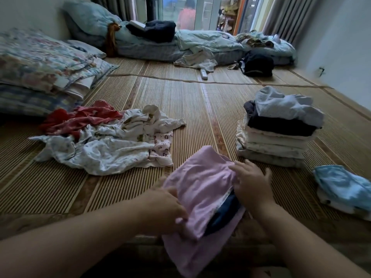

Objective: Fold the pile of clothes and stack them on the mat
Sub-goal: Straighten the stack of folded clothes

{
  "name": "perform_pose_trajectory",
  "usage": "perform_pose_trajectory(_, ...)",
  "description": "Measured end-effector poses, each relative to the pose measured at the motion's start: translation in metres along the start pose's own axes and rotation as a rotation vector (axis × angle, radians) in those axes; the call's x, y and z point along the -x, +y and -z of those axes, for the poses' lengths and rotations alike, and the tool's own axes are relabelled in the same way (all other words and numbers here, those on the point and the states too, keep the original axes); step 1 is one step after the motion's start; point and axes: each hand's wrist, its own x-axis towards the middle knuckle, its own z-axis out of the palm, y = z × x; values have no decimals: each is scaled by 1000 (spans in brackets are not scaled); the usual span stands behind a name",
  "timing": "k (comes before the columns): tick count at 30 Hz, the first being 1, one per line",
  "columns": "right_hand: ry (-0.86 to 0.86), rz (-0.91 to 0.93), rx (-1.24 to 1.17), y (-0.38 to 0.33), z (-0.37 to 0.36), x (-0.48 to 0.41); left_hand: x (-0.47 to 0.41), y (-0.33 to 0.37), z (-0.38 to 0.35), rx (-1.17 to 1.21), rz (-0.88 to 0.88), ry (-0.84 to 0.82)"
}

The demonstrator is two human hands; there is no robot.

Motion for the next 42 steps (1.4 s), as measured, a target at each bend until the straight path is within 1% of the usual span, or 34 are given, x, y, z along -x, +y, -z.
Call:
perform_pose_trajectory(1,20,133,-103,-3,0,4,-1,14,0,28,-43,-5)
perform_pose_trajectory(2,-15,252,-203,-7,0,14,-2,26,-2,55,-87,-1)
perform_pose_trajectory(3,-80,363,-247,-10,0,27,-3,34,-4,101,-134,16)
perform_pose_trajectory(4,-139,465,-231,-10,-1,41,-5,38,-6,161,-168,56)
perform_pose_trajectory(5,-196,546,-180,-9,-2,54,-7,35,-9,222,-165,115)
perform_pose_trajectory(6,-280,585,-120,-5,-2,66,-9,25,-15,261,-126,164)
perform_pose_trajectory(8,-555,503,-17,4,4,87,-10,-3,-24,223,-62,271)
perform_pose_trajectory(9,-637,491,48,8,5,96,-9,-17,-29,161,-43,276)
perform_pose_trajectory(10,-627,530,121,10,4,103,-7,-29,-32,94,-27,230)
perform_pose_trajectory(11,-534,586,180,12,-1,111,-5,-37,-34,23,-11,147)
perform_pose_trajectory(12,-482,579,225,12,-9,118,-3,-43,-37,-23,-11,82)
perform_pose_trajectory(13,-445,526,253,12,-17,123,-2,-46,-41,-49,-29,66)
perform_pose_trajectory(14,-404,486,240,11,-26,127,-1,-46,-41,-72,-45,87)
perform_pose_trajectory(17,-391,437,170,-2,-36,125,-5,-46,-39,-70,-53,124)
perform_pose_trajectory(19,-307,443,163,-4,-33,121,-5,-44,-38,-36,-29,128)
perform_pose_trajectory(22,-265,498,77,3,-29,113,-5,-44,-46,3,-14,300)
perform_pose_trajectory(24,-222,510,-24,10,-28,108,-5,-43,-48,142,-30,369)
perform_pose_trajectory(26,-221,444,-266,10,-22,105,-7,-43,-48,247,-71,432)
perform_pose_trajectory(27,-231,357,-433,10,-17,104,-7,-41,-44,379,-54,429)
perform_pose_trajectory(29,-377,121,-796,7,-2,100,-6,-37,-35,747,42,362)
perform_pose_trajectory(30,-422,24,-948,7,6,95,-8,-35,-30,881,89,327)
perform_pose_trajectory(32,-448,-144,-1137,5,21,80,-13,-31,-20,1089,140,365)
perform_pose_trajectory(34,-397,-281,-1208,0,29,57,-21,-33,-6,1244,224,466)
perform_pose_trajectory(35,-355,-363,-1208,-3,32,44,-27,-36,-2,1270,296,491)
perform_pose_trajectory(36,-318,-459,-1245,-6,33,32,-32,-35,5,1298,394,485)
perform_pose_trajectory(38,-301,-655,-1323,-6,29,12,-47,-37,1,1375,595,403)
perform_pose_trajectory(39,-303,-725,-1311,-5,26,5,-51,-34,1,1442,682,380)
perform_pose_trajectory(40,-321,-755,-1296,-3,23,3,-56,-35,-4,1515,749,356)
perform_pose_trajectory(42,-382,-713,-1142,2,14,6,-61,-35,-12,1553,780,287)
